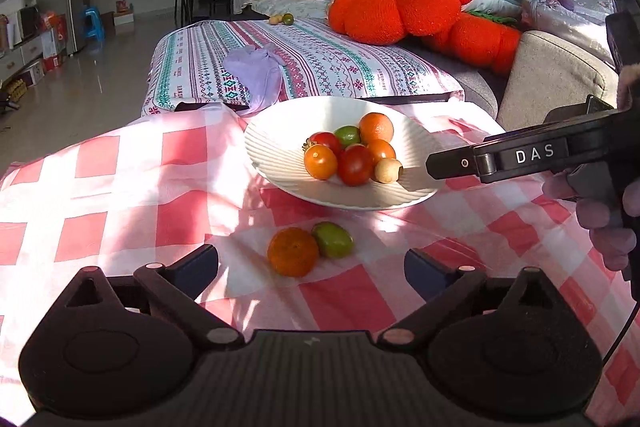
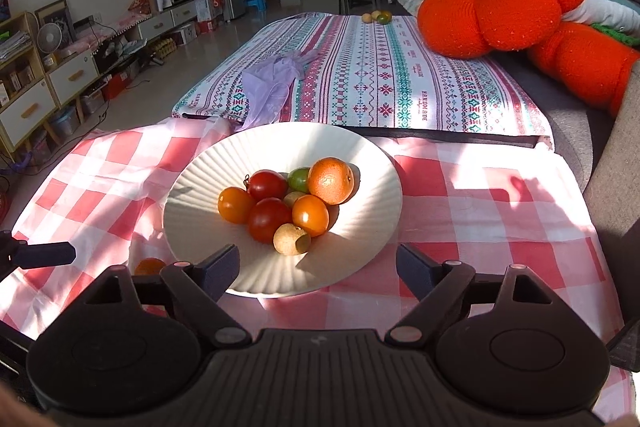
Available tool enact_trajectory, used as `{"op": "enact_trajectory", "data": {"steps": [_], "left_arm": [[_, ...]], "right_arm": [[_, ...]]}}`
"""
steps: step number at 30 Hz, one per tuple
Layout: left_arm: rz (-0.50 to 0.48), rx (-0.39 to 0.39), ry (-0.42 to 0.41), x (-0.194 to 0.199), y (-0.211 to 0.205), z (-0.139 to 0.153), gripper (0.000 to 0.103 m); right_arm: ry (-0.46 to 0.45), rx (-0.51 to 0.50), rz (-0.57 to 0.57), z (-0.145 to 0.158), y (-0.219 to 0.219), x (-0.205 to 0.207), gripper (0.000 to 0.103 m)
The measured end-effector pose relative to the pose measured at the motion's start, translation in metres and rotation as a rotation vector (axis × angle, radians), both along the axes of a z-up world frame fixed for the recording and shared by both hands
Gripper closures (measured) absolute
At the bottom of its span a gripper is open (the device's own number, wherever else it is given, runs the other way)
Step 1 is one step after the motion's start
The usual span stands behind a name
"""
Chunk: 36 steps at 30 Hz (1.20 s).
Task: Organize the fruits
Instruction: 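Withdraw both tools from the plate toward the last orange and lime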
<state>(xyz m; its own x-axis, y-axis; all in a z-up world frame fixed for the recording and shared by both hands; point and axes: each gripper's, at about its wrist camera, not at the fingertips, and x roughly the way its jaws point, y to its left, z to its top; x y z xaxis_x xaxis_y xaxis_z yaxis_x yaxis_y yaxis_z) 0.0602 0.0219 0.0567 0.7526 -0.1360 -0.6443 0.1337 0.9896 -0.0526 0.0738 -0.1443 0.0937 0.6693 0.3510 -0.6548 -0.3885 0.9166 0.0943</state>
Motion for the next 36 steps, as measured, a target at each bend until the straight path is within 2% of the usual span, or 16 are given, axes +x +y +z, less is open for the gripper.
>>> {"op": "enact_trajectory", "data": {"steps": [3, 5, 13, 21, 36], "left_arm": [[0.022, -0.002, 0.004, -0.003, 0.005, -0.004, 0.000], [0.040, -0.004, 0.008, -0.007, 0.008, -0.009, 0.000], [0.074, 0.038, 0.020, -0.005, 0.013, -0.029, 0.000], [0.085, 0.051, -0.045, 0.009, 0.010, -0.044, 0.001], [-0.003, 0.061, -0.046, 0.025, -0.001, -0.047, 0.043]], "right_arm": [[-0.002, 0.001, 0.007, -0.004, 0.002, -0.010, 0.011], [-0.007, -0.010, 0.022, -0.010, 0.004, -0.017, 0.004], [-0.017, -0.126, 0.124, -0.030, 0.017, -0.037, 0.003], [-0.010, -0.143, 0.134, -0.039, 0.018, -0.039, 0.002], [0.006, -0.159, 0.138, -0.046, 0.020, -0.039, 0.002]]}}
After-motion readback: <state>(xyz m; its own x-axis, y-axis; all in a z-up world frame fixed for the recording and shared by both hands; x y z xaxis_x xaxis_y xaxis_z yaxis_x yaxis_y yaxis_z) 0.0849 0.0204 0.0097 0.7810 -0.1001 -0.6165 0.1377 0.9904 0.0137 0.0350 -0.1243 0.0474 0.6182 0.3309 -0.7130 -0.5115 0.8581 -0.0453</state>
